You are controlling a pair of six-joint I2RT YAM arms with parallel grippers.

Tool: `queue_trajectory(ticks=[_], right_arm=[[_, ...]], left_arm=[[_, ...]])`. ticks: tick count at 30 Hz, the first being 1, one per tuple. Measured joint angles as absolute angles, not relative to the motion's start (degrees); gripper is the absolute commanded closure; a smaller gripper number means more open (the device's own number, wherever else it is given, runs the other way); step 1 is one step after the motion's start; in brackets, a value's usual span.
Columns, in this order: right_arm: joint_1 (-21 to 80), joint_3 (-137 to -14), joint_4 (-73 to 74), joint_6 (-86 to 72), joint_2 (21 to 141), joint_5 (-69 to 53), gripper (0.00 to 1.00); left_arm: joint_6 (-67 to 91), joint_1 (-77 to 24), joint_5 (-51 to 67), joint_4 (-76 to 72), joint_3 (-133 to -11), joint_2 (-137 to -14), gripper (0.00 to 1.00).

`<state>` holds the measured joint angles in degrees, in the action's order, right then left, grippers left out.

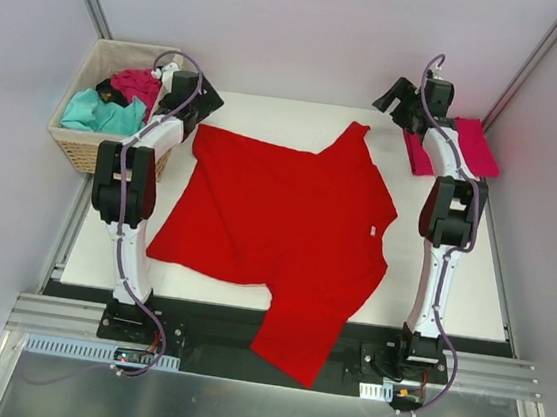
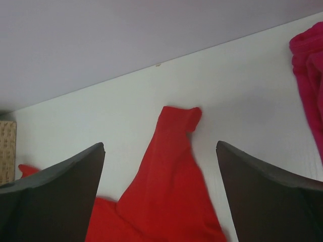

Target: Fold and stack the t-shirts

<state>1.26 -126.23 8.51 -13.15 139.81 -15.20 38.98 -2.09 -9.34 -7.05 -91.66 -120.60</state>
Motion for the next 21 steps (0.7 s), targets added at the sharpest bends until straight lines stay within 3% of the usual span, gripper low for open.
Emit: queue_trajectory(ticks=[8, 13, 17, 21], right_arm=[[5.5, -102.8, 11.6, -11.8, 114.5, -15.9, 0.04], [17.3, -89.5, 17.0, -9.6, 96.2, -12.0, 0.04], [21.8, -81.2, 19.2, -8.3, 92.7, -9.7, 0.04], [21.2, -73.9, 22.3, -7.9, 97.2, -6.8, 0.04]], left_arm=[[42.9, -2.3, -6.5, -5.8, -79.5, -105.2, 0.01], [43.1, -6.4, -3.0, -2.2, -71.9, -93.8, 0.01], [42.0, -9.4, 2.6, 1.4, -70.0, -89.4, 0.01], [40.1, -10.1, 7.6, 5.5, -69.2, -88.0, 0.01]])
